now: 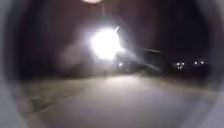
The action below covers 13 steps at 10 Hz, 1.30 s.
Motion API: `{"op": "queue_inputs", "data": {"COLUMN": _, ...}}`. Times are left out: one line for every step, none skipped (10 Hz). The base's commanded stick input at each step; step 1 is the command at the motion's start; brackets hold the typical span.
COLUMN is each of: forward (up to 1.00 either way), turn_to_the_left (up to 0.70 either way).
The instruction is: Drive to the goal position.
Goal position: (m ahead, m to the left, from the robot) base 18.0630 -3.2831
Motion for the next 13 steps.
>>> {"op": "queue_inputs", "data": {"forward": 1.00, "turn_to_the_left": -0.20}}
{"op": "queue_inputs", "data": {"forward": 1.00, "turn_to_the_left": -0.24}}
{"op": "queue_inputs", "data": {"forward": 1.00, "turn_to_the_left": -0.20}}
{"op": "queue_inputs", "data": {"forward": 1.00, "turn_to_the_left": -0.14}}
{"op": "queue_inputs", "data": {"forward": 1.00, "turn_to_the_left": -0.07}}
{"op": "queue_inputs", "data": {"forward": 1.00, "turn_to_the_left": 0.00}}
{"op": "queue_inputs", "data": {"forward": 1.00, "turn_to_the_left": 0.00}}
{"op": "queue_inputs", "data": {"forward": 1.00, "turn_to_the_left": 0.00}}
{"op": "queue_inputs", "data": {"forward": 1.00, "turn_to_the_left": 0.00}}
{"op": "queue_inputs", "data": {"forward": 1.00, "turn_to_the_left": 0.00}}
{"op": "queue_inputs", "data": {"forward": 1.00, "turn_to_the_left": 0.00}}
{"op": "queue_inputs", "data": {"forward": 1.00, "turn_to_the_left": 0.00}}
{"op": "queue_inputs", "data": {"forward": 1.00, "turn_to_the_left": 0.00}}
